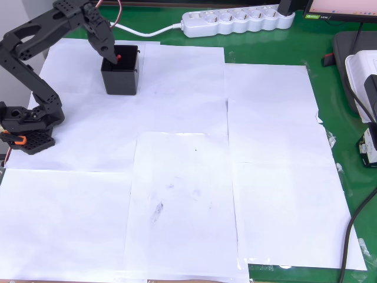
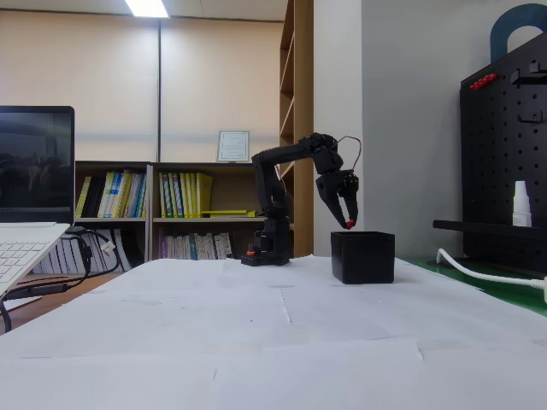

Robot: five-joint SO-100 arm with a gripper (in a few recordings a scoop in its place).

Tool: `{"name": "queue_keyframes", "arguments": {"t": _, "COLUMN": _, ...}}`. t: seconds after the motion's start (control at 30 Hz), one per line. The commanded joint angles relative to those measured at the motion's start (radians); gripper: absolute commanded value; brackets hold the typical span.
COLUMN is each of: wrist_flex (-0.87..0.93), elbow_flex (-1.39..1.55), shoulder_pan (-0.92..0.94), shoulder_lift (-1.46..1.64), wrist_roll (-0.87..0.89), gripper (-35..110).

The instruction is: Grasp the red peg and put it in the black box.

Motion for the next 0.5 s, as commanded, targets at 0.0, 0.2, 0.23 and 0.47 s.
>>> {"name": "queue_keyframes", "arguments": {"t": 0.0, "wrist_flex": -0.011, "elbow_flex": 0.081, "shoulder_pan": -0.011, "shoulder_lift": -0.005, "wrist_roll": 0.006, "gripper": 0}}
{"name": "queue_keyframes", "arguments": {"t": 0.2, "wrist_flex": -0.011, "elbow_flex": 0.081, "shoulder_pan": -0.005, "shoulder_lift": -0.005, "wrist_roll": -0.008, "gripper": 14}}
{"name": "queue_keyframes", "arguments": {"t": 0.23, "wrist_flex": -0.009, "elbow_flex": 0.081, "shoulder_pan": -0.002, "shoulder_lift": -0.003, "wrist_roll": -0.015, "gripper": 16}}
{"name": "queue_keyframes", "arguments": {"t": 0.47, "wrist_flex": -0.015, "elbow_flex": 0.081, "shoulder_pan": 0.017, "shoulder_lift": -0.002, "wrist_roll": -0.035, "gripper": 27}}
